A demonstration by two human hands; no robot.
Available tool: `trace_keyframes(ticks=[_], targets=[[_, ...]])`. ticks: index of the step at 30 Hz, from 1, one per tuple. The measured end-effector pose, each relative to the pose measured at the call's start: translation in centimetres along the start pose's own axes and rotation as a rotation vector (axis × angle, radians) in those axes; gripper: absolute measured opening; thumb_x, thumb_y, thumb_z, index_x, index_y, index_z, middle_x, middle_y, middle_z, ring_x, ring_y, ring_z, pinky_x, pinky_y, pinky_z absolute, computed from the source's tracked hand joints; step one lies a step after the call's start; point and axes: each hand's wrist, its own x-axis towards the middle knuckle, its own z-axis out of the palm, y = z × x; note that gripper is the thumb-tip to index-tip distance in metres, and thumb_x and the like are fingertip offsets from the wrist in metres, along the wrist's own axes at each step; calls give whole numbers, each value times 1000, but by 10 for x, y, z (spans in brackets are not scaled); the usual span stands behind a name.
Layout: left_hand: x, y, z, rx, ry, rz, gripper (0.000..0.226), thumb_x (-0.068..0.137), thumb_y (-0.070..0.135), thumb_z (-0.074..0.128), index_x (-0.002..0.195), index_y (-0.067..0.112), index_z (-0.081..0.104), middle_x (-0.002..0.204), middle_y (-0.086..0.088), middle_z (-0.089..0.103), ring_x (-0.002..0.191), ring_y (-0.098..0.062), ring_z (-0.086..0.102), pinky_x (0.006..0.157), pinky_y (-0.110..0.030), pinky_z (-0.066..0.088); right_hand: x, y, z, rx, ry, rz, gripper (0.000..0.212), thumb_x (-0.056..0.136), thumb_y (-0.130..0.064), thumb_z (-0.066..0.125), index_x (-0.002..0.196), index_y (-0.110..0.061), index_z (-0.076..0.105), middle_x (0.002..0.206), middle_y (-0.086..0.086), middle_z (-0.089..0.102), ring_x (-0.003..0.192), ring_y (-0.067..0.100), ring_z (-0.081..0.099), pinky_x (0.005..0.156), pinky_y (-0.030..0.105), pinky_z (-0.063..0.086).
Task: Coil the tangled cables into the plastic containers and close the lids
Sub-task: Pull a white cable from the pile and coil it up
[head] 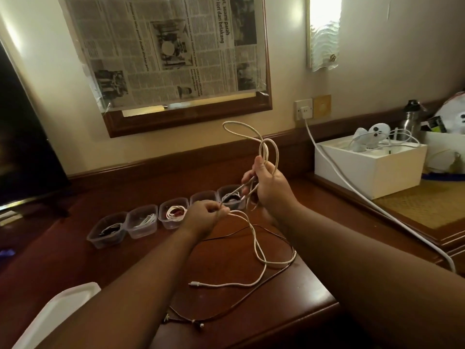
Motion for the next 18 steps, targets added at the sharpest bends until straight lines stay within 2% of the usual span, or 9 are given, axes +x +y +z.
trace_keyframes(ticks=[3,6,9,10,12,14,15,18], targets=[[21,4,3,-49,157,-77,24,95,34,63,103,13,71,86,2,65,81,-14,62,70,-28,50,3,-2,-11,55,-4,-35,31,104,-39,41,95,-12,53,75,4,59,60,17,56,54,28,49],[48,18,-1,-32,284,-69,18,98,35,57,100,22,68,86,-2,69,83,-22,67,73,-36,56,5,1,-19,46,44,-9,32,104,-39,41,101,-10,54,80,6,61,62,18,59,58,31,52],[69,45,-8,-207,352,-21,11,100,26,54,96,30,64,97,-1,69,89,-20,68,68,-30,55,5,6,-25,-6,112,42,41,104,-40,40,111,-3,55,84,10,63,61,15,62,54,29,54],[75,53,-10,-236,378,28,12,100,26,55,96,33,64,101,0,68,91,-18,68,69,-29,55,6,7,-27,-13,126,63,43,104,-41,39,112,-2,55,86,12,64,61,15,63,56,31,55],[79,69,-15,-229,390,163,8,99,27,58,101,31,64,105,1,67,89,-14,66,64,-24,54,8,9,-32,-4,144,103,41,104,-42,40,110,-6,57,90,13,66,63,16,65,70,40,57],[77,81,-19,-186,360,312,9,97,25,60,106,24,63,97,2,65,76,-10,63,56,-22,51,11,8,-35,46,170,133,34,103,-41,42,106,-10,56,88,9,66,65,19,64,86,49,55],[74,86,-21,-159,346,379,10,96,24,62,106,22,64,91,4,64,71,-8,61,53,-23,51,12,7,-36,69,187,142,31,103,-40,44,102,-12,56,84,7,65,65,19,62,87,49,55],[63,93,-28,-30,366,534,10,93,23,66,103,21,66,86,4,65,69,-9,60,54,-30,54,13,2,-38,117,223,176,28,103,-39,46,96,-13,55,72,2,60,59,15,56,66,34,52]])
